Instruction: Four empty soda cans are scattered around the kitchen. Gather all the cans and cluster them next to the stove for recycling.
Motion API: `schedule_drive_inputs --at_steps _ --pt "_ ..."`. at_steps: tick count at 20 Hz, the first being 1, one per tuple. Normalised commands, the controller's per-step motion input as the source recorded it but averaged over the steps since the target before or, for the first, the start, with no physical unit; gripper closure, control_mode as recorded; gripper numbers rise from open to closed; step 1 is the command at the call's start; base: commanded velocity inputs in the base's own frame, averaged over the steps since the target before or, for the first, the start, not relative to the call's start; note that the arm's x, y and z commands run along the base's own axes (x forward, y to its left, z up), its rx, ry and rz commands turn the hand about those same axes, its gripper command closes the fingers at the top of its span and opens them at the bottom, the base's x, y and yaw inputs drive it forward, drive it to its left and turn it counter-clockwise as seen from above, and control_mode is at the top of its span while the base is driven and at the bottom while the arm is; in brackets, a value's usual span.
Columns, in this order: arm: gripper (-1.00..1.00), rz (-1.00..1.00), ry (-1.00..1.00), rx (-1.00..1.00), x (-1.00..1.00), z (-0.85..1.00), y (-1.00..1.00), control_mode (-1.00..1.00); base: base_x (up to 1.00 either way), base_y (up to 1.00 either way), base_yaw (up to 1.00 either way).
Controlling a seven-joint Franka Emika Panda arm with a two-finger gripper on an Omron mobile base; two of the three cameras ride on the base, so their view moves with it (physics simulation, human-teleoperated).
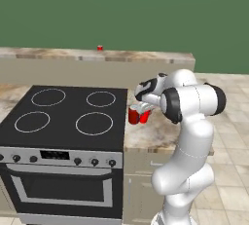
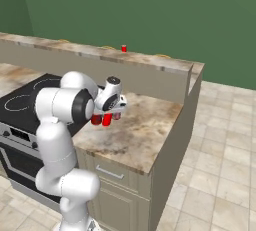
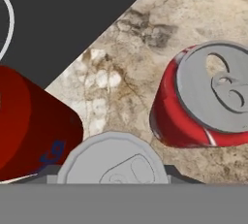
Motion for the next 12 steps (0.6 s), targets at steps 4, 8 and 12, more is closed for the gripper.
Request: schedule_drive_inputs --at_steps 4,8,12 --pt "1.0 0.07 0.03 -0.02 0.06 -0.2 -0.12 -1.0 0.0 0.0 0.0" --pt "1.0 0.01 0.08 -0.08 0.02 -0.17 -0.11 -1.0 0.0 0.0 0.0" --pt "1.0 0.01 0.01 -0.12 0.02 -0.23 -0.19 -1.0 0.0 0.0 0.0"
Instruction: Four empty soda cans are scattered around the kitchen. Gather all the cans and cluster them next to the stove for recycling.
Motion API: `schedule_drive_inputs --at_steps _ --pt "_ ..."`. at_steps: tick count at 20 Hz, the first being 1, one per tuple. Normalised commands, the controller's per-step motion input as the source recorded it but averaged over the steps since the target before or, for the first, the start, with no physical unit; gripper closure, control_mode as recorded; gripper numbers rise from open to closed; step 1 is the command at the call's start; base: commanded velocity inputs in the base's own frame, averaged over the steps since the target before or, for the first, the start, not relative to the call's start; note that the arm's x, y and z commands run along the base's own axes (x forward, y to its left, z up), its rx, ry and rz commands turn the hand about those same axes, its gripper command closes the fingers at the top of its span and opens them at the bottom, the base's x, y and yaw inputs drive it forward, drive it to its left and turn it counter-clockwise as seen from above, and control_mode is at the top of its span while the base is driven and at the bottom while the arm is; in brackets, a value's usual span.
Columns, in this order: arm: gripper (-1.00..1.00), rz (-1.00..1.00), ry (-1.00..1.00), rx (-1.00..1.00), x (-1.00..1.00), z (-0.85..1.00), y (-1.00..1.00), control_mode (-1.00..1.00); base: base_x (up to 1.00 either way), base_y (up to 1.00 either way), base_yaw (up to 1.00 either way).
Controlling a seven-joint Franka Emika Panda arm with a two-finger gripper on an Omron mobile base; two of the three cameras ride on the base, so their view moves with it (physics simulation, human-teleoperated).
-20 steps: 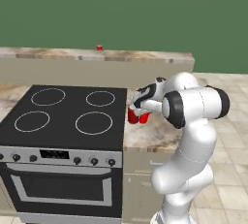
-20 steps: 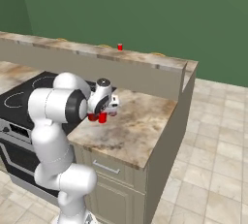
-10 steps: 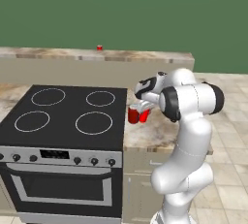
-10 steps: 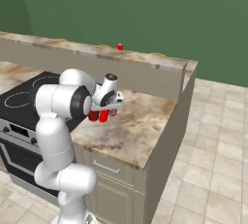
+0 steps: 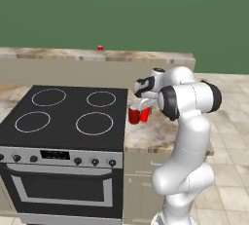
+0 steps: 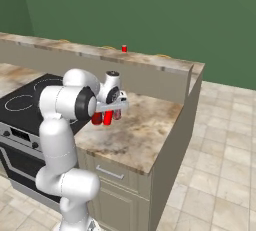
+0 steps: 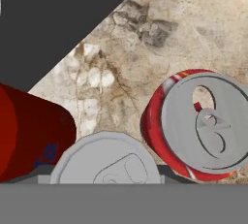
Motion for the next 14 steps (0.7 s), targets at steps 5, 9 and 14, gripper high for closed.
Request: schedule_drive_inputs --at_steps 5,9,14 --pt "1.0 0.0 0.03 -0.11 -0.06 -0.27 -0.17 -1.0 0.0 0.0 0.0" --pt "1.0 0.01 0.0 -0.02 -0.23 -0.33 -0.24 -1.0 0.0 0.0 0.0" --pt "1.0 0.01 0.02 0.0 -0.29 -0.38 -0.17 -1.0 0.0 0.0 0.0"
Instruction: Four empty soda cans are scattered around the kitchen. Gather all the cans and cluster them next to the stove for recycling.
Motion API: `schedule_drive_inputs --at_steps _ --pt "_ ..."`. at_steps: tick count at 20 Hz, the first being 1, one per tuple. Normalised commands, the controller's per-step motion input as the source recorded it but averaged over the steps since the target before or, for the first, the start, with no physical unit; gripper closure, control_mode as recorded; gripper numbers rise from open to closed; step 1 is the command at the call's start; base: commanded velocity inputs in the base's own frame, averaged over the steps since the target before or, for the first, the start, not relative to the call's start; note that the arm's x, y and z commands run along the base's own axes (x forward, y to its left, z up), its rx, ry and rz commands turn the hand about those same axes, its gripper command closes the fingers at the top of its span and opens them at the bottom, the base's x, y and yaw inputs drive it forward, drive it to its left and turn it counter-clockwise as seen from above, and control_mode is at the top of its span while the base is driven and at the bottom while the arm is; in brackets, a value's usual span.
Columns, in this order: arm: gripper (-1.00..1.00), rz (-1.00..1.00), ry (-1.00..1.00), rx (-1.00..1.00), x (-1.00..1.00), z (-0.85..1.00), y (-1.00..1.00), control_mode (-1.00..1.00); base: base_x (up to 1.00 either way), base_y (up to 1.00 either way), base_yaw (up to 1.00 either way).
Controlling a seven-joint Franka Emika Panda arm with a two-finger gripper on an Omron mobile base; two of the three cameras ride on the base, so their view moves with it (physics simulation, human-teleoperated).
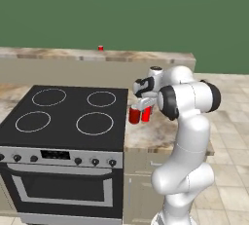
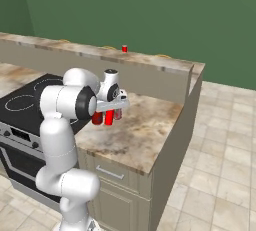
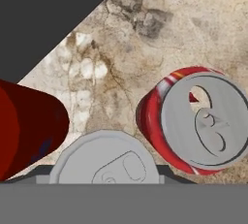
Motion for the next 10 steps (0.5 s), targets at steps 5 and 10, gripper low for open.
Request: schedule_drive_inputs --at_steps 5,10 --pt "1.0 0.0 0.0 0.0 -0.33 -0.33 -0.04 -1.0 0.0 0.0 0.0" --pt "1.0 0.0 0.0 0.0 -0.32 -0.19 -0.06 -1.0 0.0 0.0 0.0"
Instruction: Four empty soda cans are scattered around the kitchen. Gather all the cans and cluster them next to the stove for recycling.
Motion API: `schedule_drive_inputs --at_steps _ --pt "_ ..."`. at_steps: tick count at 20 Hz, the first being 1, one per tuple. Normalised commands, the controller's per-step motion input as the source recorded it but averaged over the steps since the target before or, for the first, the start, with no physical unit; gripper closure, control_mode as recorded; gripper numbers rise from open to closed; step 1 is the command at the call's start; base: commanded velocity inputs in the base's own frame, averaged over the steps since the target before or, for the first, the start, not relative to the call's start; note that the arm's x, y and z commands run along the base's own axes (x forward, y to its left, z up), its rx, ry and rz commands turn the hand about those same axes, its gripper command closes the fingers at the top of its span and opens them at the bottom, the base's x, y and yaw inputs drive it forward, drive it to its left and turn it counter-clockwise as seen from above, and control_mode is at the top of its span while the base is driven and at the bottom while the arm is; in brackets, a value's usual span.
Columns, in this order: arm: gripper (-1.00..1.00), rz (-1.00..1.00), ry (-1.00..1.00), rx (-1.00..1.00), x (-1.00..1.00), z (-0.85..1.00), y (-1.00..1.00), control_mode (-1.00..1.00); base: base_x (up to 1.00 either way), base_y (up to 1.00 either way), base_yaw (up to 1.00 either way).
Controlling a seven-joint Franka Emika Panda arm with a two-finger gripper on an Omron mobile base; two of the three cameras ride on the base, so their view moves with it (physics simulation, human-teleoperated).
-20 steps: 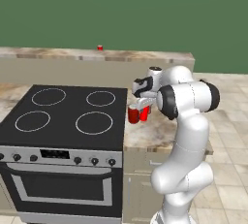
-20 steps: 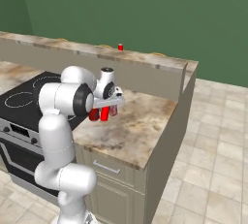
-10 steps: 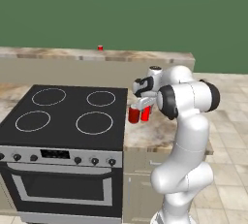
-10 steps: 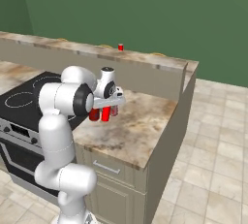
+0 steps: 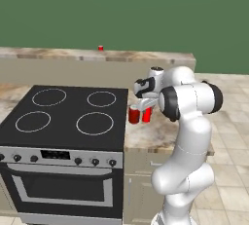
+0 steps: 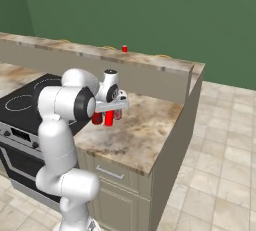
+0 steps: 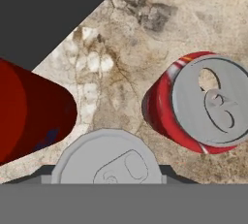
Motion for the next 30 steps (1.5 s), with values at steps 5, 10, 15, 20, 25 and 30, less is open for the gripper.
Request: schedule_drive_inputs --at_steps 5,10,15,20,25,30 --pt "1.0 0.0 0.0 0.0 -0.41 -0.2 -0.15 -1.0 0.0 0.0 0.0" --pt "1.0 0.0 -0.01 0.0 -0.16 -0.21 -0.03 -1.0 0.0 0.0 0.0" --pt "1.0 0.0 -0.18 -0.04 0.1 -0.22 0.13 -1.0 0.0 0.0 0.0" --pt "1.0 0.0 -0.18 -0.04 -0.04 -0.3 0.02 -1.0 0.0 0.0 0.0" --pt "1.0 0.0 -0.01 0.0 -0.19 -0.38 0.0 -1.0 0.0 0.0 0.0" --pt "1.0 -0.02 0.04 0.0 -0.02 -0.3 0.01 -1.0 0.0 0.0 0.0"
